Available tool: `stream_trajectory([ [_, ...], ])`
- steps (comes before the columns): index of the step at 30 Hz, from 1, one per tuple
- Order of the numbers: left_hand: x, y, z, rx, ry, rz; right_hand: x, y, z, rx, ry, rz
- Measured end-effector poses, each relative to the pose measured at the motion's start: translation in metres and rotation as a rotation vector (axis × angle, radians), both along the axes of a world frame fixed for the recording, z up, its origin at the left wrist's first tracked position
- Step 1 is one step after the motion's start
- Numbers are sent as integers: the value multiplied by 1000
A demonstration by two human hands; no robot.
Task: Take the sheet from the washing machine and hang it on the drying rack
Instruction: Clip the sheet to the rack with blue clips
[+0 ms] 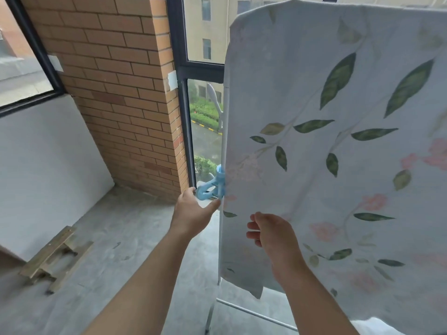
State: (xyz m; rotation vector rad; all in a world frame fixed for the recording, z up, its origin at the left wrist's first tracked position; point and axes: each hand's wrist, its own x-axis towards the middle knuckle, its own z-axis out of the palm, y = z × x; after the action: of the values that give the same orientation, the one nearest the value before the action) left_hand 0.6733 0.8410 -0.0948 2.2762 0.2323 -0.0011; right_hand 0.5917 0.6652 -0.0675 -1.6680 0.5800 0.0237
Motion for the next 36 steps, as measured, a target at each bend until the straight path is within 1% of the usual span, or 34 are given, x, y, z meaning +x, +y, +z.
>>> stream_trajectory([
  [6,8,16,4,-45,-20,50,15,10,4,-47,20,44],
  [10,31,41,16,-68,-55,99,34,25,6,-176,-10,74],
  [13,53,54,14,-141,-58,104,47,40,6,-229,9,86],
  [16,85,60,6,-280,-22,67,55,57,1,-283,-3,72],
  [19,132,59,-1,-435,36,-20,65,77,-17,-420,-35,31],
  [21,172,52,-8,-504,86,-142,77,93,-33,-461,-36,-37],
  [23,206,39,-15,-566,147,-280,87,108,-42,-477,-43,-114],
  [25,235,21,-20,-636,219,-414,100,126,-52,-459,-42,-245],
  [26,249,12,-22,-640,264,-494,107,137,-54,-432,-38,-326],
  [28,262,-6,-25,-653,331,-614,118,158,-56,-407,-23,-443],
  [31,264,-29,-25,-669,441,-754,127,177,-51,-453,24,-549],
  [36,268,-55,-25,-713,637,-910,132,193,-42,-546,147,-593],
])
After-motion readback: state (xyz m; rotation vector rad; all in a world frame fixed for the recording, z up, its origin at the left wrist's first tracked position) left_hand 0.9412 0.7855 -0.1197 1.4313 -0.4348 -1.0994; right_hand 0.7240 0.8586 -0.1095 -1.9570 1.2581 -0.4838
